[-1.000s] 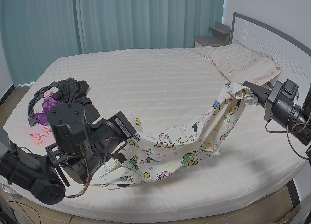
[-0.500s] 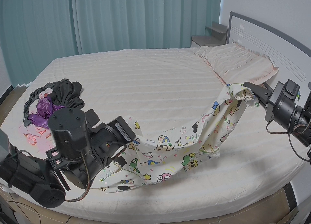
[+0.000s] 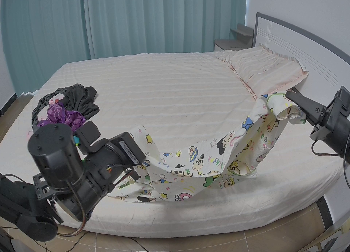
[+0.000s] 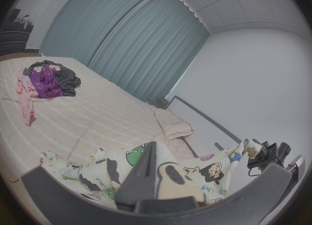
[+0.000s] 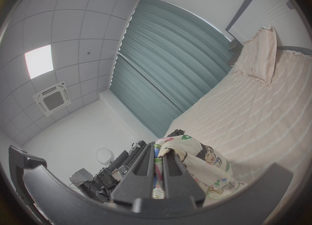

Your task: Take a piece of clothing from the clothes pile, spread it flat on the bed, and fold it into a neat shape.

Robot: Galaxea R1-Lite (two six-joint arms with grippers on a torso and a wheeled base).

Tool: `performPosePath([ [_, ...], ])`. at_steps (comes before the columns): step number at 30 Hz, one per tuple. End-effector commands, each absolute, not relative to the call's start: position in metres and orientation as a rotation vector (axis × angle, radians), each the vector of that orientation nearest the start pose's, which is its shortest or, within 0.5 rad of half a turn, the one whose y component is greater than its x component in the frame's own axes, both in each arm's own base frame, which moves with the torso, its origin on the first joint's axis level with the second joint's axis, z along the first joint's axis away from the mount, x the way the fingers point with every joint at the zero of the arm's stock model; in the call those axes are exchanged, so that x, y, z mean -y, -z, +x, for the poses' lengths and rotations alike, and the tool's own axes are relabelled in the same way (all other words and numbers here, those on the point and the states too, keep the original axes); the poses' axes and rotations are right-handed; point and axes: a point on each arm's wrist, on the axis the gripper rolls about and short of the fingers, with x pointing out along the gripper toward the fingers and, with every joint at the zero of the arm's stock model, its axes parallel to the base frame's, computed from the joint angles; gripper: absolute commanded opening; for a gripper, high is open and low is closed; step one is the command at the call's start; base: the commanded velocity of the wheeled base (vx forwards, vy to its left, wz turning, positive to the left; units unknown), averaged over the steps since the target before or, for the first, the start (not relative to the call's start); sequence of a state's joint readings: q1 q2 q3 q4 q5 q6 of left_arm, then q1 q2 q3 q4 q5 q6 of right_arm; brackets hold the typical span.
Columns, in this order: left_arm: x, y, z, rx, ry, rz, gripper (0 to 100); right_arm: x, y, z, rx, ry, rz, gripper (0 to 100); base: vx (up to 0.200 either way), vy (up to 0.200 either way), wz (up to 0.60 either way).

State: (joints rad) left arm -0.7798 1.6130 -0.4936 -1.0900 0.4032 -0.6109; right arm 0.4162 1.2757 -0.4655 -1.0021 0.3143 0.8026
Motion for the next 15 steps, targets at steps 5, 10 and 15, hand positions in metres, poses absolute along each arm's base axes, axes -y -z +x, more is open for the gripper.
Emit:
performPosePath([
  [5, 0.139, -0.216, 0.150, 0.036, 0.407, -0.555, 0, -0.075, -0.256, 0.127, 0.022, -0.897, 0.749, 0, -0.040, 0.000, 0.00],
  [10, 0.122, -0.233, 0.133, 0.105, 0.416, -0.542, 0, -0.071, -0.262, 0.108, 0.071, -0.977, 0.717, 0, 0.000, 0.000, 0.00],
  [15, 0.104, -0.243, 0.115, 0.115, 0.414, -0.491, 0, -0.062, -0.272, 0.088, 0.137, -1.058, 0.694, 0, 0.000, 0.000, 0.00],
])
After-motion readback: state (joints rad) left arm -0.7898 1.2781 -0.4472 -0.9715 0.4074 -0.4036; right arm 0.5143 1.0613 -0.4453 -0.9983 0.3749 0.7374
